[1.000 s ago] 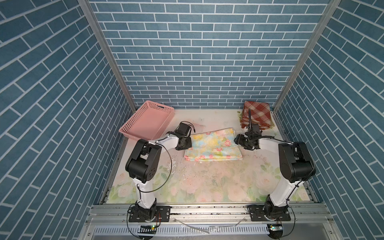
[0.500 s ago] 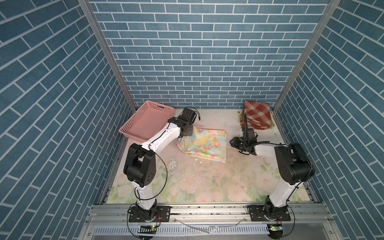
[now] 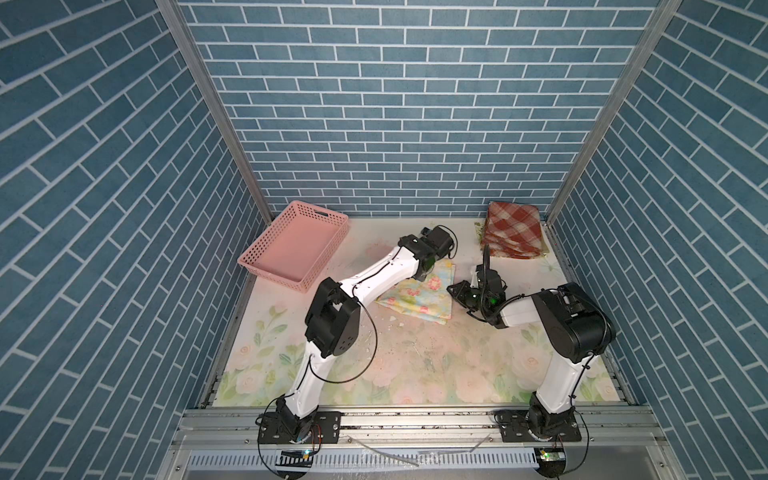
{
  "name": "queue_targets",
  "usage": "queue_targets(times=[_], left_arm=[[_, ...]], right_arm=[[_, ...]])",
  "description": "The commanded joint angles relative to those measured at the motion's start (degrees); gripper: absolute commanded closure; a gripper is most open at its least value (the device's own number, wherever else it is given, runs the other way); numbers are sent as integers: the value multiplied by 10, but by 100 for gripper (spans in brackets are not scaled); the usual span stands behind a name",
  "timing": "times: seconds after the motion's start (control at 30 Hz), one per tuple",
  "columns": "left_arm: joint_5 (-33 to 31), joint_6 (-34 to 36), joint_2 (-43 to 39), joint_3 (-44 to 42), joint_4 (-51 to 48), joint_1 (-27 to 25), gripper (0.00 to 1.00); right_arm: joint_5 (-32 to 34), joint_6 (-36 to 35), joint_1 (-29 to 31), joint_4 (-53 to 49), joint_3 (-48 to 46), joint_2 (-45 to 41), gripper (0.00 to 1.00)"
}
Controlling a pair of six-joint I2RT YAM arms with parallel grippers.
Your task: Fold and stack the skirts
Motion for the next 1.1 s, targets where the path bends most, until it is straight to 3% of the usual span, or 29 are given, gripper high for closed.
queue_targets(times=[0.0, 0.4, 0.7, 1.07], left_arm=[[-18, -12, 23, 37, -53, -24, 100], [96, -65, 105, 124, -48, -51, 100], [167, -97, 135, 168, -23, -56, 100], [234, -133, 139, 151, 24, -60, 100]], right_arm=[[-12, 56, 9, 2, -25, 41, 81], [-8, 96, 9, 107, -64, 81, 89], [-1, 104, 9, 128, -72, 94, 92], [1, 116, 10, 147, -73, 117, 100]])
